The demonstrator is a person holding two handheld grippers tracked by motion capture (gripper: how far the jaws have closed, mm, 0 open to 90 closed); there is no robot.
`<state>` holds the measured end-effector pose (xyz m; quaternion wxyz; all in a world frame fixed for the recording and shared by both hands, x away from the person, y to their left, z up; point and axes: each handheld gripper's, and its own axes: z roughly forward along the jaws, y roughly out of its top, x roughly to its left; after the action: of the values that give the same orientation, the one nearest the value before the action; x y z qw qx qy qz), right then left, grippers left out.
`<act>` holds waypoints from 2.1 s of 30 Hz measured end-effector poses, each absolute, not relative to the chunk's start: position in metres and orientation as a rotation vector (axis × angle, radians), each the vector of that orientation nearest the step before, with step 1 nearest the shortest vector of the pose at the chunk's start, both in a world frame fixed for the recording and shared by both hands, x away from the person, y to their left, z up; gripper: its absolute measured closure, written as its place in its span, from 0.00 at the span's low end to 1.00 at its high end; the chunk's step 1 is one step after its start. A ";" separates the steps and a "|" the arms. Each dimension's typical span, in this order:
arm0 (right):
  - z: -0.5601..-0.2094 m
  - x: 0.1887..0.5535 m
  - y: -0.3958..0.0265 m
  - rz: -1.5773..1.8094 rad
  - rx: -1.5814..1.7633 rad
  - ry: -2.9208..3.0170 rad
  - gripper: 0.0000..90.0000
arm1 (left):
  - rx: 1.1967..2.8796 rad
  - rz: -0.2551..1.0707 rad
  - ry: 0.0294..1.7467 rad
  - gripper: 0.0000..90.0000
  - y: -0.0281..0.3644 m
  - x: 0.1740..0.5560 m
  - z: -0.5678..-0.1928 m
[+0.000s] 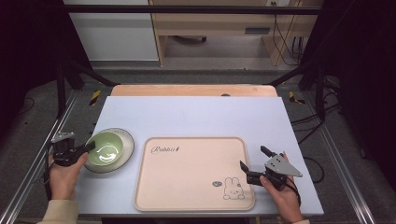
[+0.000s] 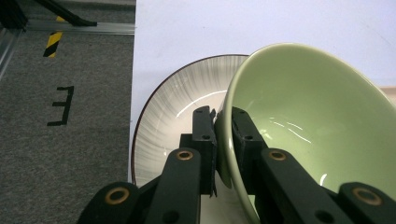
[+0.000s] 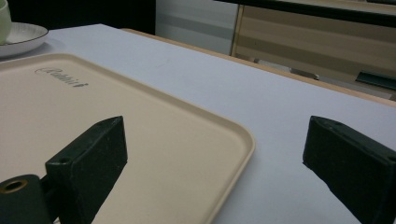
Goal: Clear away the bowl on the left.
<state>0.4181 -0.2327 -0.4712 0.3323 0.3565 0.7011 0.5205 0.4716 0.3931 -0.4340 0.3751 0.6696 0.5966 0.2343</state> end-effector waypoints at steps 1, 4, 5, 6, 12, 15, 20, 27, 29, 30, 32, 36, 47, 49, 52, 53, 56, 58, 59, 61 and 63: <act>-0.471 0.418 -0.233 1.361 0.931 1.831 0.07 | 1.712 0.600 1.526 0.91 0.393 0.471 -0.433; -0.471 0.418 -0.233 1.362 0.929 1.831 0.07 | 1.697 0.596 1.519 0.91 0.393 0.470 -0.431; -0.471 0.418 -0.233 1.363 0.929 1.832 0.07 | 1.693 0.594 1.517 0.91 0.392 0.470 -0.430; -0.471 0.418 -0.233 1.364 0.929 1.832 0.07 | 1.687 0.589 1.513 0.91 0.392 0.469 -0.429; -0.471 0.418 -0.233 1.362 0.927 1.830 0.07 | 1.667 0.570 1.484 0.91 0.386 0.466 -0.424; -0.470 0.418 -0.232 1.362 0.926 1.831 0.07 | 1.667 0.565 1.466 0.91 0.381 0.465 -0.421; -0.471 0.419 -0.231 1.360 0.922 1.836 0.07 | 1.669 0.553 1.437 0.91 0.372 0.465 -0.416; -0.471 0.419 -0.232 1.360 0.920 1.839 0.07 | 1.682 0.555 1.412 0.91 0.362 0.465 -0.414; -0.471 0.419 -0.231 1.355 0.918 1.841 0.07 | 1.683 0.543 1.409 0.91 0.359 0.465 -0.414; -0.471 0.419 -0.231 1.354 0.918 1.842 0.07 | 1.685 0.543 1.404 0.91 0.359 0.465 -0.413; -0.471 0.419 -0.231 1.354 0.918 1.841 0.07 | 1.684 0.537 1.399 0.91 0.356 0.465 -0.413; -0.471 0.419 -0.231 1.352 0.914 1.843 0.07 | 1.687 0.531 1.386 0.91 0.351 0.464 -0.411; -0.469 0.417 -0.234 1.387 0.865 1.794 0.06 | 1.707 0.487 1.352 0.91 0.335 0.464 -0.412; -0.468 0.417 -0.236 1.408 0.852 1.772 0.06 | 1.707 0.477 1.343 0.91 0.331 0.464 -0.413; -0.466 0.417 -0.238 1.436 0.845 1.745 0.06 | 1.710 0.462 1.327 0.91 0.325 0.464 -0.412; -0.466 0.417 -0.239 1.437 0.844 1.740 0.06 | 1.711 0.459 1.323 0.91 0.323 0.464 -0.412; -0.466 0.416 -0.240 1.433 0.849 1.739 0.06 | 1.716 0.449 1.311 0.91 0.317 0.464 -0.413; -0.466 0.416 -0.240 1.435 0.854 1.745 0.06 | 1.721 0.449 1.298 0.91 0.312 0.463 -0.413; -0.466 0.416 -0.239 1.438 0.858 1.748 0.06 | 1.719 0.451 1.293 0.91 0.310 0.463 -0.413; -0.466 0.416 -0.239 1.436 0.854 1.751 0.06 | 1.716 0.452 1.283 0.91 0.306 0.462 -0.413; -0.465 0.416 -0.239 1.434 0.854 1.755 0.06 | 1.722 0.444 1.279 0.91 0.303 0.462 -0.413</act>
<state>0.4155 -0.2385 -0.4654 0.3520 0.3298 0.6783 0.5543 0.4616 0.3031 -0.4132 0.4580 0.6988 0.5190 0.1804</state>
